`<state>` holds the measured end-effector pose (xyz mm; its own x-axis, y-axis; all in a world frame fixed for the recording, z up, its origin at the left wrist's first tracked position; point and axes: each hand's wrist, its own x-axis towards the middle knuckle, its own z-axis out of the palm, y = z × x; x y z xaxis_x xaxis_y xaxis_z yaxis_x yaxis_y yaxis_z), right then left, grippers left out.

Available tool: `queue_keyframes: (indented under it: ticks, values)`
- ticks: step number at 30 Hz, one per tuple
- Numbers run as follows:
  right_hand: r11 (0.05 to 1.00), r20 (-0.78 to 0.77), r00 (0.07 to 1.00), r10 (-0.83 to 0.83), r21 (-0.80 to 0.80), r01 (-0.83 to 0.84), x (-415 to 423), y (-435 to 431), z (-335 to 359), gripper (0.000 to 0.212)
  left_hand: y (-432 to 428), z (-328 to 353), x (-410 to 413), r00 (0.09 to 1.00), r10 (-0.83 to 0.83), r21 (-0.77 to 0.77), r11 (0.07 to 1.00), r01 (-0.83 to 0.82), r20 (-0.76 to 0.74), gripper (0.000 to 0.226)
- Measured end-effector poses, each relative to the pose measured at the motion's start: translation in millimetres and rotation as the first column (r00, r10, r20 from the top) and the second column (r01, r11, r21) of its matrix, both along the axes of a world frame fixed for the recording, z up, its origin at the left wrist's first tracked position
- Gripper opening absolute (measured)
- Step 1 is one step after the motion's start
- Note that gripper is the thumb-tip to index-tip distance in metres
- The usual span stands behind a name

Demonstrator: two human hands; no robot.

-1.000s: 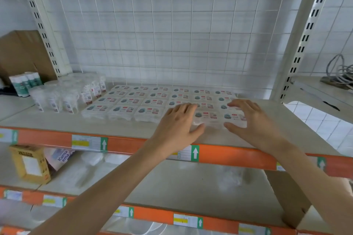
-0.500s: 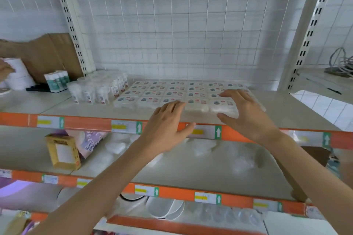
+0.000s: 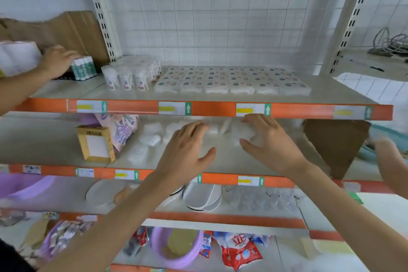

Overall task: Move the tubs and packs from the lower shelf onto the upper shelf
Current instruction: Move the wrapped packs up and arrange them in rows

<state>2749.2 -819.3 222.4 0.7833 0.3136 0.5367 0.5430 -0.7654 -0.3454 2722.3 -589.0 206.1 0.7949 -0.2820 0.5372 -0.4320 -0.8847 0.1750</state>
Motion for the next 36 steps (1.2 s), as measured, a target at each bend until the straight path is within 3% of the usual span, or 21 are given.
queue_keyframes:
  ticks: [8,14,23,29,36]
  values:
    - [0.990,-0.235,0.965,-0.114,-0.113,0.089,-13,-1,-60,0.047,-3,-55,-3,0.992,0.002,0.036,0.999,0.003,-0.128,0.054]
    - [0.978,-0.303,0.938,-0.168,-0.170,0.120,21,-2,-100,0.051,-11,-91,29,0.981,0.037,0.078,0.997,-0.023,-0.191,0.055]
    - [0.937,-0.327,0.902,-0.281,-0.295,0.185,117,-6,-166,0.065,-10,-162,130,0.920,0.239,0.225,0.959,-0.172,-0.312,0.072]
    - [0.882,-0.341,0.851,-0.400,-0.396,0.255,183,1,-208,0.085,3,-196,188,0.908,0.325,0.254,0.932,-0.259,-0.266,0.076]
    - [0.802,-0.217,0.848,-0.484,-0.497,0.330,243,3,-226,0.085,18,-231,225,0.914,0.361,0.265,0.914,-0.308,-0.184,0.071]
